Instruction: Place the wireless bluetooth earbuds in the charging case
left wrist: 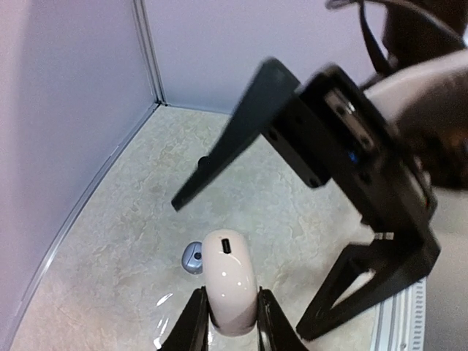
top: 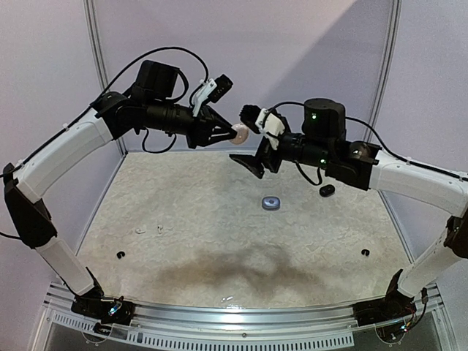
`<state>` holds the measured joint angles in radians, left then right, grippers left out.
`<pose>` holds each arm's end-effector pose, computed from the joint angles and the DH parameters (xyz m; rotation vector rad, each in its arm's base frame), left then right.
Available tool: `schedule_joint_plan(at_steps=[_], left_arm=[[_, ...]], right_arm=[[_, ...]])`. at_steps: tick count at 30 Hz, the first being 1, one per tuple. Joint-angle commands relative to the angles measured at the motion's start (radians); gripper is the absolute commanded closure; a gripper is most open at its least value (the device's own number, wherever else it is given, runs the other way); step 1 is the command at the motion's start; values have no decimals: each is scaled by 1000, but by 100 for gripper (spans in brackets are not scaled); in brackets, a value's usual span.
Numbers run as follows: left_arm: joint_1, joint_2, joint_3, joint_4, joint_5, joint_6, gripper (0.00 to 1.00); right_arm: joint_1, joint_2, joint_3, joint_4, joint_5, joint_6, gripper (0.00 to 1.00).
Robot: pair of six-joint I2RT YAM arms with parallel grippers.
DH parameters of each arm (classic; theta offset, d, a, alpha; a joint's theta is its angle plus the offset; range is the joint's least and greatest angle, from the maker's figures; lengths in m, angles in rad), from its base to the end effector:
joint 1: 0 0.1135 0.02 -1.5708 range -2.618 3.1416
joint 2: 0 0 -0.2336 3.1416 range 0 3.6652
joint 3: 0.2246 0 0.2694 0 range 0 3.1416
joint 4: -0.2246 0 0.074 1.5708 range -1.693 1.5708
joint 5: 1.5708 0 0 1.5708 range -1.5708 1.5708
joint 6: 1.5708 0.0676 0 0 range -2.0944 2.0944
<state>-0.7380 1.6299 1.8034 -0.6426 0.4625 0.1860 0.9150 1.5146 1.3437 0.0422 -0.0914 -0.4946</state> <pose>0.2772 -0.2929 0.3903 1.1866 1.7136 -0.8127 0.2488 0.3335 0.3431 -1.1622 1.2602 0.3907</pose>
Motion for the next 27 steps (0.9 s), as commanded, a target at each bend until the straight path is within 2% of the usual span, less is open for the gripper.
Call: schedule_joint_plan(at_steps=[1, 4, 10, 14, 22, 25, 27], left_arm=[[5, -40, -14, -138, 50, 239, 100], [5, -41, -6, -203, 76, 314, 100], [2, -45, -1, -224, 138, 300, 100], [-2, -51, -9, -236, 144, 302, 100], [-11, -61, -18, -237, 144, 305, 100], [-11, -67, -24, -220, 121, 275, 100], [-8, -71, -32, -191, 86, 222, 100]], right_arm=[[-80, -72, 44, -226, -303, 151, 1], [-98, -84, 49, -256, -354, 178, 4], [-113, -29, 101, -294, -460, 198, 27], [-121, 2, 125, -292, -528, 219, 38], [-121, 62, 171, -282, -565, 261, 48], [-121, 74, 169, -287, -559, 264, 48], [-122, 73, 154, -280, -541, 269, 44]])
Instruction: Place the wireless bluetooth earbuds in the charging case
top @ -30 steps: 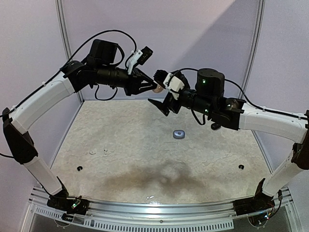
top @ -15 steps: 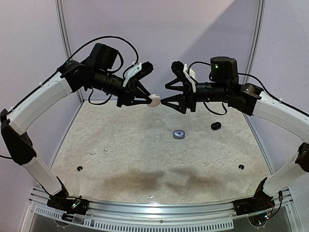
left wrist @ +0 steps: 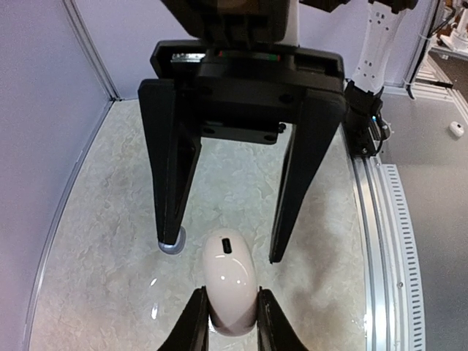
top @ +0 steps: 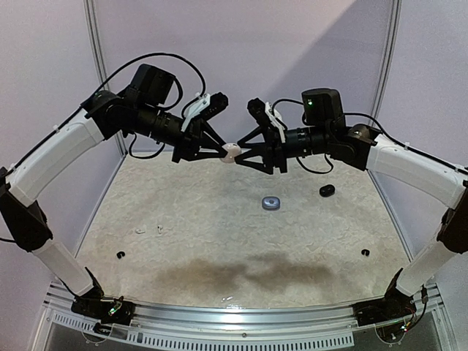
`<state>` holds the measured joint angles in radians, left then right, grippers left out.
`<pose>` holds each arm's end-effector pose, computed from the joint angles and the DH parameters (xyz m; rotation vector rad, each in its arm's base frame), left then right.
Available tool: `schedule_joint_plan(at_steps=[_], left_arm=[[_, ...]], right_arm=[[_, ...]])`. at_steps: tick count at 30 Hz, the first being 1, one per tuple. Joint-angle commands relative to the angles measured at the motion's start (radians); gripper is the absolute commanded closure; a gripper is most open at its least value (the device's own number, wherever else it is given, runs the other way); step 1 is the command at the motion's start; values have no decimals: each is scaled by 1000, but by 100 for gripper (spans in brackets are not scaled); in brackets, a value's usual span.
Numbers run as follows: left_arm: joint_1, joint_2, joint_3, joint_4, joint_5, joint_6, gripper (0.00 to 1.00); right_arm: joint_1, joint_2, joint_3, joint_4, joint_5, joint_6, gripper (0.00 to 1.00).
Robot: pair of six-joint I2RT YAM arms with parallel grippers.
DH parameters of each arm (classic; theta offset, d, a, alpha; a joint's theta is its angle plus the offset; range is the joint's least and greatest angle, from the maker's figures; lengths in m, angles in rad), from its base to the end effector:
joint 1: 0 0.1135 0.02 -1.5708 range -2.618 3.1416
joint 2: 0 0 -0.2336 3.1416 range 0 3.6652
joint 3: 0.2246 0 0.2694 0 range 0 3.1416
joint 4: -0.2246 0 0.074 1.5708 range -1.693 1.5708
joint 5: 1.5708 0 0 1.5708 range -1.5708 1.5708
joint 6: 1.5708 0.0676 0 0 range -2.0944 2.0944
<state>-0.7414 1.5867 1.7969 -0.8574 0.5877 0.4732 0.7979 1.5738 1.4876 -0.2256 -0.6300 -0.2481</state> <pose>0.2490 -0.2788 0.3820 1.5136 1.6028 -0.7988 0.2577 0.3213 0.3448 -1.3275 1.4079 0.9627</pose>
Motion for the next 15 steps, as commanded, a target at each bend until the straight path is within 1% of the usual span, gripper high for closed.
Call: schedule_joint_plan(at_steps=[1, 4, 5, 7, 9, 12, 15], left_arm=[[-2, -32, -30, 42, -55, -100, 100], [15, -53, -58, 118, -76, -190, 100], [15, -58, -64, 122, -67, -174, 100], [2, -50, -54, 57, -65, -40, 100], [-1, -38, -35, 5, -86, 30, 100], [-2, -41, -31, -22, -65, 81, 100], [-5, -39, -30, -21, -58, 78, 100]], right_arm=[[-7, 9, -6, 4, 10, 28, 43], [-22, -20, -60, 84, 29, 76, 37], [-24, -30, -78, 109, 38, 87, 35], [-25, -55, -99, 130, 61, 88, 34], [-25, -62, -95, 113, 79, 75, 34], [-25, -44, -59, 83, 66, 66, 35], [-24, -16, -39, 102, 3, 75, 40]])
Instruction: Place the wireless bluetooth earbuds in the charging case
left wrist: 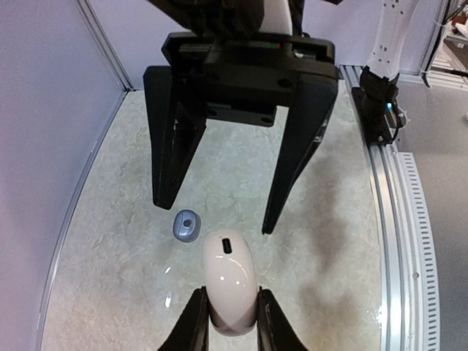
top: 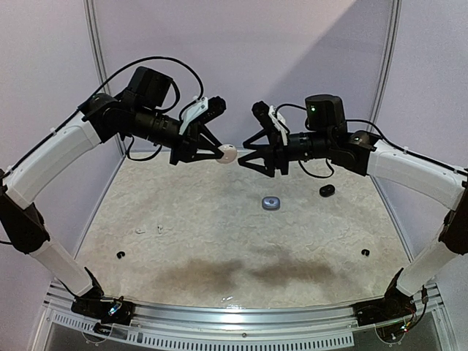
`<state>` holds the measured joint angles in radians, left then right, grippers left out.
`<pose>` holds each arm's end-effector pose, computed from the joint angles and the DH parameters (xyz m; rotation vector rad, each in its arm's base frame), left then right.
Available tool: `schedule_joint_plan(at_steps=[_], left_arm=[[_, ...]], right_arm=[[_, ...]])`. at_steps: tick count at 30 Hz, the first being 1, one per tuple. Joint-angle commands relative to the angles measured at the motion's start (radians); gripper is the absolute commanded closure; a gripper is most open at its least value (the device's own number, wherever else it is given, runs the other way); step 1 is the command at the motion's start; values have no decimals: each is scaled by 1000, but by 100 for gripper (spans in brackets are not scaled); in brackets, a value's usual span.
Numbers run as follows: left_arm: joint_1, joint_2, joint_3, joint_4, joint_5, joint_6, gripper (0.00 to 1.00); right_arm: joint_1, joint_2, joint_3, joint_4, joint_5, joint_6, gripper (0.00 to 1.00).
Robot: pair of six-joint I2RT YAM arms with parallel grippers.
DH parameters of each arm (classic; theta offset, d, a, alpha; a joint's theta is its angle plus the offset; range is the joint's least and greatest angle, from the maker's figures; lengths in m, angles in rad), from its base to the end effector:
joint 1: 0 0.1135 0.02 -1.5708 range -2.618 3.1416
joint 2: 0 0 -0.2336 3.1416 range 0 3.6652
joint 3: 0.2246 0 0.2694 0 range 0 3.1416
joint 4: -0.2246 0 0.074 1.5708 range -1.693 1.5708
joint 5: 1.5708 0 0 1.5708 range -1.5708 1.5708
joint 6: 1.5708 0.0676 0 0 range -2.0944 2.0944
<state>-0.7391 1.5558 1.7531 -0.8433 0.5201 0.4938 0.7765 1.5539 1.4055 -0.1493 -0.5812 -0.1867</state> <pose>0.2495 -0.2729 0.3775 1.5019 1.6177 -0.7113 0.2661 0.3134 0.3293 -1.2400 1.4747 0.9425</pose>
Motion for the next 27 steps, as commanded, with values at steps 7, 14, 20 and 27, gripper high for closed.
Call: schedule_joint_plan(at_steps=[7, 14, 20, 27], left_arm=[[-16, -9, 14, -34, 5, 51, 100], [-16, -11, 17, -26, -3, 44, 100], [-16, -10, 16, -27, -1, 47, 100], [-16, -11, 17, -11, -3, 34, 100]], right_arm=[[-1, 75, 101, 35, -161, 43, 49], [10, 117, 132, 33, -196, 46, 59], [10, 126, 147, 20, -216, 45, 77], [9, 136, 164, -13, -209, 42, 90]])
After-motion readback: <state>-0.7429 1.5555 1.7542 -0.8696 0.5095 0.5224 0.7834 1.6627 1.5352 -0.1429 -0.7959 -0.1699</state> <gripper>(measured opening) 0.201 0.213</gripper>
